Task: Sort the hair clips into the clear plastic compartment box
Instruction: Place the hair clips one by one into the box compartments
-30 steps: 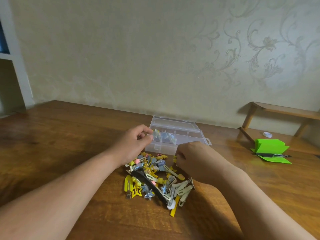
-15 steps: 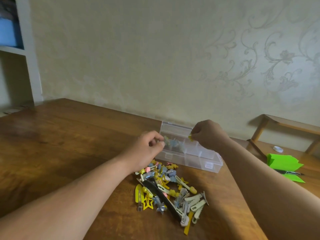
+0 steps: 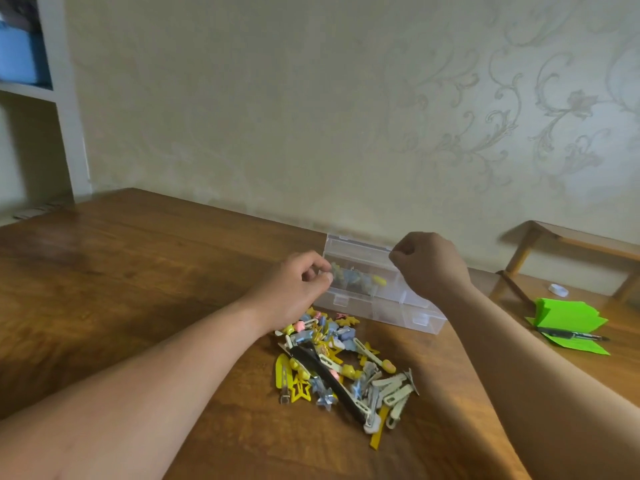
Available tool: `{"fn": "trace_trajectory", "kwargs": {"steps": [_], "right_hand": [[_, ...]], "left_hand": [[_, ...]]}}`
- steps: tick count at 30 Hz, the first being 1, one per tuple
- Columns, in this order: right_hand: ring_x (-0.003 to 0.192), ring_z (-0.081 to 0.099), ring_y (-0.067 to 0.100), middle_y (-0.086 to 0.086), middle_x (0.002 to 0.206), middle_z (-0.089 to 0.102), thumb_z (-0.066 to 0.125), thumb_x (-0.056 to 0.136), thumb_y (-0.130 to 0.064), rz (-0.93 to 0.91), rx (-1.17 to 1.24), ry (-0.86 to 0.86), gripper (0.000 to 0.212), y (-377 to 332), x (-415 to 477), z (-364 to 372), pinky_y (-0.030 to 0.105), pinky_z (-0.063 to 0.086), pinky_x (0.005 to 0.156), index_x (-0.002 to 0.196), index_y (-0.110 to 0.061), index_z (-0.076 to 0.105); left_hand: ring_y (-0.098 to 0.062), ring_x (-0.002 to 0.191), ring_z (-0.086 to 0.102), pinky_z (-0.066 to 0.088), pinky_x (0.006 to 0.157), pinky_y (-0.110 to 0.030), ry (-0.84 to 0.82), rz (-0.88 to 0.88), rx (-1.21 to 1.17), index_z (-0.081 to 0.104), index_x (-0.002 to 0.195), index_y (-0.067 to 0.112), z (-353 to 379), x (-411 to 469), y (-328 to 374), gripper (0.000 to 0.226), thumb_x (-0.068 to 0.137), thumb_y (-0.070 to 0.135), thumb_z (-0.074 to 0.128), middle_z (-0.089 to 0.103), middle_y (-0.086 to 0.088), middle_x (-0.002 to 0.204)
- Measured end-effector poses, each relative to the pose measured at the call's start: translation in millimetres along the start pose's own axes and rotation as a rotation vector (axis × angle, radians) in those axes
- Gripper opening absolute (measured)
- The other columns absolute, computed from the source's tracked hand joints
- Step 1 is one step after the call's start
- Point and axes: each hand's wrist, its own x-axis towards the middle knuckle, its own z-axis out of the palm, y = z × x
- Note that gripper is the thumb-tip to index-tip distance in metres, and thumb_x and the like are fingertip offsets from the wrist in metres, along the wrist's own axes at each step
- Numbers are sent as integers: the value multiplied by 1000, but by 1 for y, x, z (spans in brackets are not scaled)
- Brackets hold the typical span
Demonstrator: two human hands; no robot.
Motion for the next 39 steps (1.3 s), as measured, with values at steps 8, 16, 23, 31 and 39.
{"fn": "trace_trajectory", "kwargs": {"steps": [8, 16, 23, 31, 39], "right_hand": [[65, 68, 4, -15, 78, 77, 69, 99, -31, -198, 210, -189, 12, -8, -80, -33, 19, 48, 58, 89, -33, 77], [81, 70, 0, -15, 92, 76, 74, 95, -44, -299, 65, -487, 12, -12, -105, -28, 22, 59, 74, 98, -34, 78], [85, 71, 5, -14, 98, 75, 72, 96, -41, -336, 19, -488, 11, -12, -104, -13, 37, 65, 82, 99, -32, 77], [72, 71, 7, -12, 82, 76, 67, 100, -36, -193, 240, -270, 13, -4, -86, -37, 25, 55, 59, 91, -33, 75], [60, 58, 23, 12, 81, 79, 72, 94, -16, 94, 290, -158, 13, 8, -3, -23, 29, 47, 52, 84, -10, 78]], "left_hand": [[-2, 114, 61, 50, 90, -27, 20, -21, -58, 66, 132, 34, -3, -6, 6, 29, 107, 46, 56, 67, 14, 121], [-9, 110, 63, 51, 98, -32, 44, -34, -51, 66, 130, 34, -3, -7, 8, 25, 108, 42, 57, 67, 6, 116], [-9, 110, 62, 50, 92, -27, 38, -24, -53, 65, 133, 32, -2, -6, 9, 27, 109, 39, 56, 66, 5, 115], [-6, 110, 61, 46, 84, -24, 24, -23, -58, 64, 134, 34, -2, -5, 6, 28, 109, 43, 55, 64, 9, 117], [-12, 104, 63, 51, 86, -30, 18, -25, -72, 64, 130, 33, -1, -1, 4, 26, 108, 43, 55, 65, 2, 111]]}}
